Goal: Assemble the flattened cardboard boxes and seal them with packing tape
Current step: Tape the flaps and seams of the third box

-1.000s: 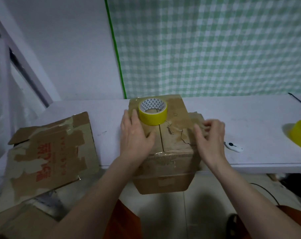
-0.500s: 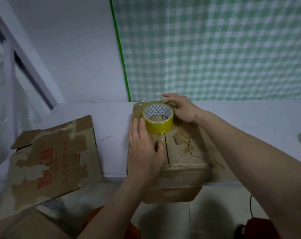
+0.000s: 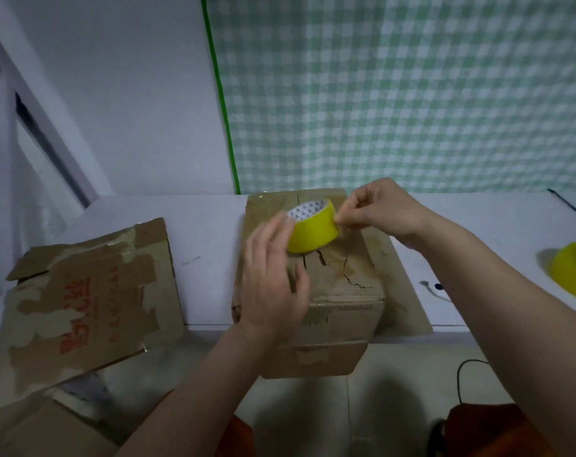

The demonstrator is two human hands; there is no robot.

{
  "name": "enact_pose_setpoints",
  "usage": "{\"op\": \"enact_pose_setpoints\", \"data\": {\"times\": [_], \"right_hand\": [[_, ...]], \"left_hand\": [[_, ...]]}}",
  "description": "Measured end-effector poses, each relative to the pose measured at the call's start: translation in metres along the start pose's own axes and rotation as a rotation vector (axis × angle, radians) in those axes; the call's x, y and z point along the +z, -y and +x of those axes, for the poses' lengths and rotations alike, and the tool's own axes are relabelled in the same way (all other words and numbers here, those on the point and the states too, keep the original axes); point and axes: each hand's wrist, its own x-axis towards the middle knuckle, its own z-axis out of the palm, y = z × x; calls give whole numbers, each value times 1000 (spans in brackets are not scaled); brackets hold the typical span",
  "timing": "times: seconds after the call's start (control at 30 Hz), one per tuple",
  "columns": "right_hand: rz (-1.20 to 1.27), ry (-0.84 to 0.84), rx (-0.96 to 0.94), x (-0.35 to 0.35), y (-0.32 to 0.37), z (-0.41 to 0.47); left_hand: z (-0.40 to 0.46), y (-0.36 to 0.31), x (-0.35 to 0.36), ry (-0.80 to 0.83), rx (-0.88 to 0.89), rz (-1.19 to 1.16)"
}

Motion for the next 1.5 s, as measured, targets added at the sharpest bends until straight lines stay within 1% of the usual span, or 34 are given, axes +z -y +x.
{"op": "enact_pose_setpoints", "data": {"times": [0.07, 0.13, 0.2, 0.27, 0.4, 0.47, 0.57, 0.6, 0.67, 0.7, 0.73, 0.77, 0.83, 0.87, 0.9, 0.93, 1.0, 1.03, 1.07, 1.13, 1.17, 1.23, 1.3, 1.37, 1.43, 1.5], "right_hand": [[147, 22, 59, 3, 4, -18], [256, 24, 109, 7, 7, -35], [301, -1, 132, 13, 9, -47], [286, -68, 137, 18, 10, -56], [258, -163, 122, 28, 11, -68], [210, -181, 109, 33, 13, -73], [106, -231, 38, 36, 20, -82], [124, -208, 14, 36, 23, -85], [189, -90, -14, 33, 28, -94], [223, -64, -25, 32, 30, -98], [253, -93, -42, 31, 29, -102], [257, -183, -64, 31, 25, -105], [138, -413, -57, 34, 11, -109], [69, -461, -41, 37, 0, -112], [36, -441, -36, 42, -11, -115], [39, -372, -43, 48, -20, -118], [152, -263, -68, 62, -32, -117], [253, -267, -69, 68, -34, -115], [338, -307, -66, 72, -33, -113], [394, -431, -54, 80, -30, -106], [411, -471, -54, 83, -28, -103], [484, -513, -54, 90, -23, -100], [594, -494, -66, 97, -16, -98], [614, -479, -72, 99, -9, -99], [510, -498, -64, 92, -9, -100], [306, -549, -47, 77, -19, -104]], "left_hand": [[-6, -12, 5, -4, 112, -50], [-8, -27, 8, 37, 111, -117], [-7, -37, 8, 88, 65, -137], [-3, -44, 7, 92, 0, -112], [6, -53, 7, -36, -113, -131], [7, -53, 7, -79, -127, -129], [7, -53, 5, -115, -90, -125], [7, -53, 3, -126, -75, -116], [11, -48, -1, -158, -92, -101], [14, -46, -3, -175, -133, -113], [16, -44, -7, -187, -197, -143], [18, -42, -12, -182, -284, -198], [21, -44, -21, -146, -520, -361], [23, -45, -24, -152, -646, -444], [25, -46, -26, -176, -775, -528], [27, -47, -27, -205, -906, -626], [30, -50, -29, -190, -1128, -902], [30, -52, -29, -146, -1189, -1060], [28, -53, -30, -94, -1221, -1188], [24, -58, -33, 0, -1254, -1339], [22, -60, -35, 27, -1255, -1357], [20, -61, -39, 28, -1206, -1309], [17, -59, -43, -5, -1146, -1201], [12, -55, -46, -55, -1127, -1041], [7, -46, -54, -135, -1134, -928], [4, -35, -67, -226, -1146, -854]]}}
